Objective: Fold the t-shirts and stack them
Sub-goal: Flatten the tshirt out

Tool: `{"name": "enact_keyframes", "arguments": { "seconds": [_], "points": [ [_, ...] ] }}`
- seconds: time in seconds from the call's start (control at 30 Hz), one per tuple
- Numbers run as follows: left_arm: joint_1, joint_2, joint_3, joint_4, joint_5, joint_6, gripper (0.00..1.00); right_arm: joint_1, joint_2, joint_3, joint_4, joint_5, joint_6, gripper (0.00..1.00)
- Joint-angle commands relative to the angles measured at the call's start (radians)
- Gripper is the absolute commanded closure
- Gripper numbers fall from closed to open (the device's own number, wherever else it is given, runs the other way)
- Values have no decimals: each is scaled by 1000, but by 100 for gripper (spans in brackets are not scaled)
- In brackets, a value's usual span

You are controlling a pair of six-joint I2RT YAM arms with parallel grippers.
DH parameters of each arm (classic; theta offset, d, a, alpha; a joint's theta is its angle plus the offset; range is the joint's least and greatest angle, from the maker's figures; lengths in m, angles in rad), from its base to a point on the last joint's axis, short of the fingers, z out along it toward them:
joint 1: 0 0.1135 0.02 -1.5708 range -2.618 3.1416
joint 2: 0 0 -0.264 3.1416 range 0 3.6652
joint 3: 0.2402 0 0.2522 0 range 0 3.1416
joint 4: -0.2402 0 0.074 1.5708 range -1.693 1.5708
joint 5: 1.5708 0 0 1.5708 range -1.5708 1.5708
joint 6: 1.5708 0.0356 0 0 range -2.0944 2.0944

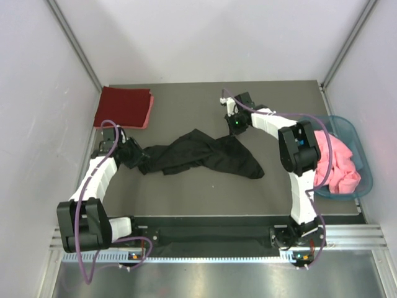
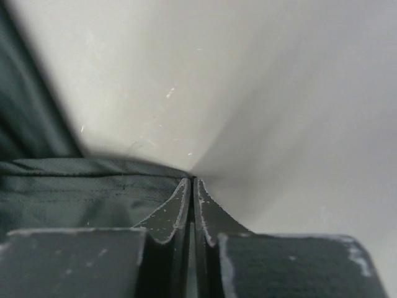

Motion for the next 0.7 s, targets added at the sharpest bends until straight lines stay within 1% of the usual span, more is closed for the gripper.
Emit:
{"name": "enact_keyframes", "arguments": {
  "seconds": [0.0,0.1,0.13,0.2,0.23,0.3,0.33,0.4,0.47,0.5,0.53,0.67],
  "points": [
    [-6,-29,34,26,-3,-5,54,8,-60,-14,27,98,18,100],
    [-6,-38,35,-7,-43,6,54,8,-184,-28,32,201,58,100],
    [-6,-45,35,-20,-59,15,53,8,-272,-36,22,239,66,100],
    [-10,-69,45,-52,-115,30,48,8,-371,-75,7,301,76,100],
    [-32,-80,58,-70,-174,53,46,8,-464,-105,-2,316,80,100],
    [-52,-107,75,-90,-213,66,44,8,-543,-123,-25,350,104,100],
    [-62,-112,80,-95,-213,70,43,8,-613,-135,-33,374,109,100],
    [-72,-129,89,-95,-195,69,43,7,-693,-168,-56,388,126,100],
    [-93,-132,89,-95,-179,66,44,5,-730,-178,-79,405,126,100],
    [-92,-134,85,-101,-176,64,44,5,-744,-191,-86,405,159,100],
    [-124,-135,78,-104,-172,58,44,5,-773,-198,-88,393,161,100],
    [-138,-149,-6,-70,-94,20,45,5,-832,-240,-90,379,170,100]
  ]
}}
